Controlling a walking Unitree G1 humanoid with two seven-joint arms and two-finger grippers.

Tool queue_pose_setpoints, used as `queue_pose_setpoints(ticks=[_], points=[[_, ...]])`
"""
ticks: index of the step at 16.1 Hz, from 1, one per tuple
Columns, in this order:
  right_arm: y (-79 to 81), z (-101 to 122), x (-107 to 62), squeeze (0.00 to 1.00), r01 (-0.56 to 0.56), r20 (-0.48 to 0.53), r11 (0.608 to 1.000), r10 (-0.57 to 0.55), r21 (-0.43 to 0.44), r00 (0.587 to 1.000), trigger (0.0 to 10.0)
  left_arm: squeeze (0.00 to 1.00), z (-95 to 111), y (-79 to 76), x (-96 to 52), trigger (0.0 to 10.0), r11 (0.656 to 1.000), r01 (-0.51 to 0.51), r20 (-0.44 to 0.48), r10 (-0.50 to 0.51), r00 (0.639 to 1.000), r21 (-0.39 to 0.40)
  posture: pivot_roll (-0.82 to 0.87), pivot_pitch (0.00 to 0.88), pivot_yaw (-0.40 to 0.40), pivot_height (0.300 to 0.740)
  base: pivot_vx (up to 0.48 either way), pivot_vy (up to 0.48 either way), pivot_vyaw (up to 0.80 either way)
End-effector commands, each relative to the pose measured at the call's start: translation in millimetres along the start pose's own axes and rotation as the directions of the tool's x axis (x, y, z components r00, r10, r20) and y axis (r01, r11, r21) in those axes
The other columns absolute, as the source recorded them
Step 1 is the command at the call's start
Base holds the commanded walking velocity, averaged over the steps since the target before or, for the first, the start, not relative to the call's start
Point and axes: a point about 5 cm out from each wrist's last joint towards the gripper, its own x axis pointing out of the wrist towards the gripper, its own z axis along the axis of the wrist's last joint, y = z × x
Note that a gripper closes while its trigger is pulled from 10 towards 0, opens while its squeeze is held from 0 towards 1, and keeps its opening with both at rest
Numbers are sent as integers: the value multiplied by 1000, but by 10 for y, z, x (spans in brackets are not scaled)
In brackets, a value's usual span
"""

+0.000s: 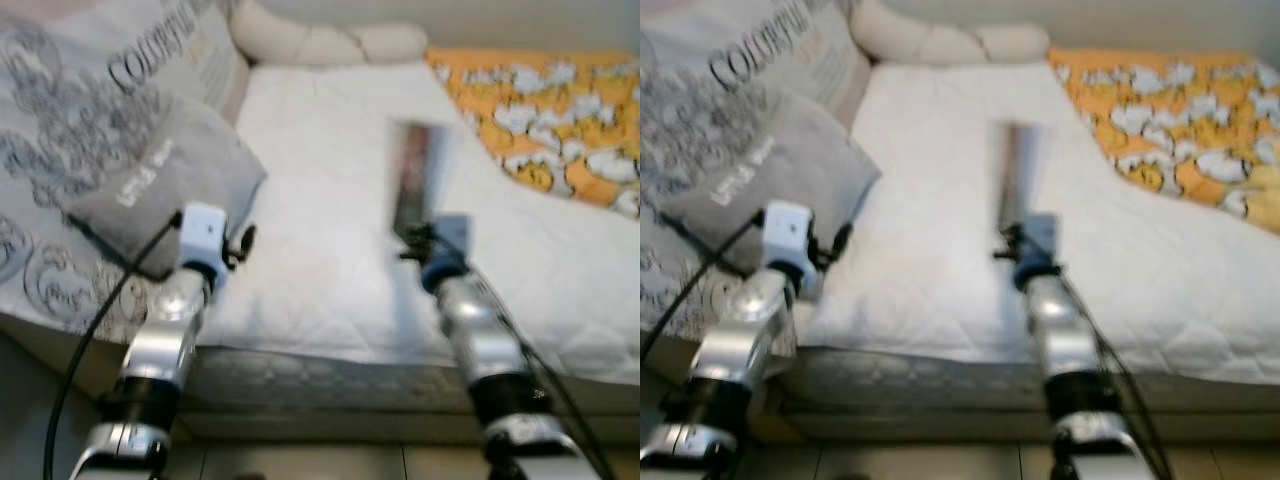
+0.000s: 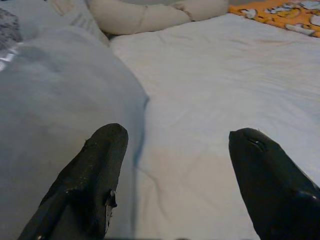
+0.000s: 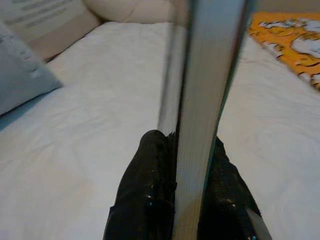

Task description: Clean up the room

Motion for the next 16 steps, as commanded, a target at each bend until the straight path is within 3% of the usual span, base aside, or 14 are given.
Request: queue_pose_setpoints(ticks=[1,14,16], points=[[150,135,29,0,-42,59,999,42,1,997,10000,0,46,87,-4,10000,1000,-23,10,23,1000,13,7,0,-1,740,349,0,0],[167,136,30,0,-60,60,998,61,-27,996,10000,0,39,81,2,10000,1000,-21,7,21,1000,11,6,0,2,740,350,0,0],[180,143,31,0,-67,63,997,69,-28,996,10000,0,46,80,7,10000,1000,-20,7,20,1000,11,6,0,3,740,352,0,800]])
